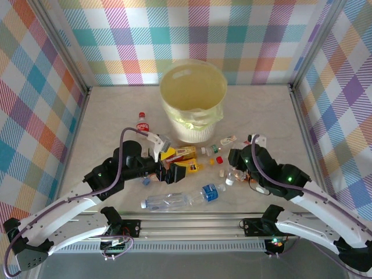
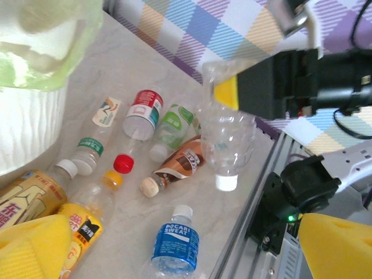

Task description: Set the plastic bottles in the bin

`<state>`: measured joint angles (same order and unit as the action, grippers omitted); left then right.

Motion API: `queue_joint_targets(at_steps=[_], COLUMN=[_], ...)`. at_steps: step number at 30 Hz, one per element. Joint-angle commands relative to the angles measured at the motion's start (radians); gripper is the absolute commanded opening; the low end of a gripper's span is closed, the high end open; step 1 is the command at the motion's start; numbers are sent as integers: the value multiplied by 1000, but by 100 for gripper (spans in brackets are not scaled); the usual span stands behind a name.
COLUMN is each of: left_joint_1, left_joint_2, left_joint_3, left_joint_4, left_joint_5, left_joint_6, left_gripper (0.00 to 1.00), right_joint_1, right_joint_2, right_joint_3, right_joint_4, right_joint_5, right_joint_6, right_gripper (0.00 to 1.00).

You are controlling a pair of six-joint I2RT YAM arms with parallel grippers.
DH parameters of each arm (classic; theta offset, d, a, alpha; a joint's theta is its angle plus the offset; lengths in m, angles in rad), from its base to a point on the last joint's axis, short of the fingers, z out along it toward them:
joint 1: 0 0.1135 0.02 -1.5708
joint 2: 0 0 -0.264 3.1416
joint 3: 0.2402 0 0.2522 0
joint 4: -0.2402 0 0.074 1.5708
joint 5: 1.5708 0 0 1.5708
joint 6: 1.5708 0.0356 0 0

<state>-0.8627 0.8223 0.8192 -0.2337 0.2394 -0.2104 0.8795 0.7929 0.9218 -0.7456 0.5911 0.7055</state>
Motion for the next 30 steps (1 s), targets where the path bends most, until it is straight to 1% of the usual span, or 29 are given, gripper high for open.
queue_joint_targets(at_steps=[1,2,3,5,9,12,15,19,24,28,30], left_joint_1=[-11,-11,-11,-11,-12,-10,-10,-10,-11,-10,-11], left_joint_2=[-35,-40,-41,-39,-27,-9,20,47,82,96,102], left_joint_3=[1,2,4,16,31,41,47,50,61,69,74], left_joint_4=[1,-1,-8,-34,-105,-125,-141,-130,-121,-114,-115], left_joint_5=[-85,-97,-105,-123,-149,-152,-153,-143,-114,-82,-75], left_joint_6=[-46,-49,-53,-49,-34,-30,-21,-23,-29,-28,-25], left_gripper=[100,100,100,100,100,100,100,100,100,100,100], right_joint_1=[6,4,3,-4,-7,-11,-24,-65,-141,-204,-235], right_joint_2=[40,63,80,122,225,319,407,525,671,808,881], right_joint_3=[123,157,184,260,426,550,657,798,951,1106,1197], right_joint_4=[93,125,154,216,287,333,365,365,321,224,148], right_joint_5=[111,111,141,146,141,124,37,-68,-229,-347,-412], right_joint_6=[-254,-312,-359,-452,-587,-684,-758,-788,-773,-742,-723], right_gripper=[56,56,56,56,55,55,55,54,55,55,56])
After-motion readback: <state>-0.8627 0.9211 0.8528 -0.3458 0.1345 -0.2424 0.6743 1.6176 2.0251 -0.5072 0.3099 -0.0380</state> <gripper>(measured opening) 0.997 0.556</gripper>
